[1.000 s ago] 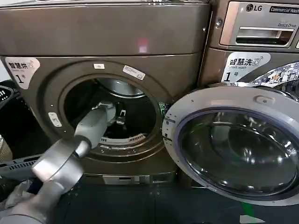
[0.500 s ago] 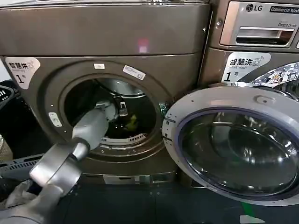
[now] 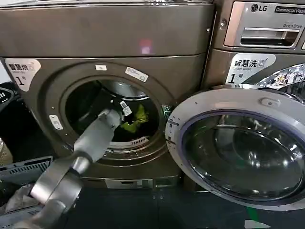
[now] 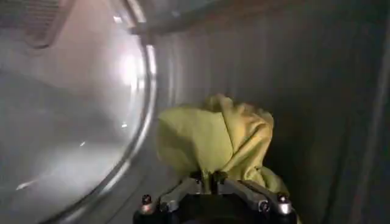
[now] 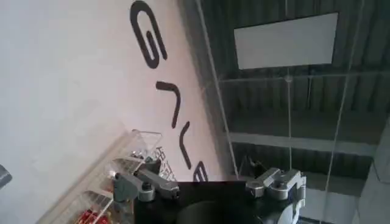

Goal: Grasp the clothes from the dryer.

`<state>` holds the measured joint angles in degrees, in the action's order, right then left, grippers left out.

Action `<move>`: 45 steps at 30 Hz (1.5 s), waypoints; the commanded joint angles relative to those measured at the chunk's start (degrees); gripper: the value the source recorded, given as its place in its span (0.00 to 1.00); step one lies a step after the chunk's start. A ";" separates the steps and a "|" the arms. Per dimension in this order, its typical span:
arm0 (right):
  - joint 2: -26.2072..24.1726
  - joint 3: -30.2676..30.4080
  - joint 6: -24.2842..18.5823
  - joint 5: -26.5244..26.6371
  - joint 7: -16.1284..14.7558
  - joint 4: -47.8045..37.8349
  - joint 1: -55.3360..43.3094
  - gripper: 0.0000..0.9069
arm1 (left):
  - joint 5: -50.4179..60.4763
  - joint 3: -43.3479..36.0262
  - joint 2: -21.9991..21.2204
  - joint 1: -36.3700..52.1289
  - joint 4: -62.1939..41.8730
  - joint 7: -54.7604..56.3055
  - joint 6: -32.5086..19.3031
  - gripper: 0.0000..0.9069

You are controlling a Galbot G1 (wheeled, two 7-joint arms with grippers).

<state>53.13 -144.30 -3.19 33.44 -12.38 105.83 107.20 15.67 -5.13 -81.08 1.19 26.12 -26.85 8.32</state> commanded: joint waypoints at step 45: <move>-2.04 -1.75 1.62 0.41 3.06 -1.34 1.29 1.00 | -29.79 23.61 -3.84 -33.42 42.14 44.84 -12.11 0.00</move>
<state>51.51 -145.70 -1.54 33.50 -10.17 104.95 108.33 -13.74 17.53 -84.54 -29.17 65.78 15.60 -2.51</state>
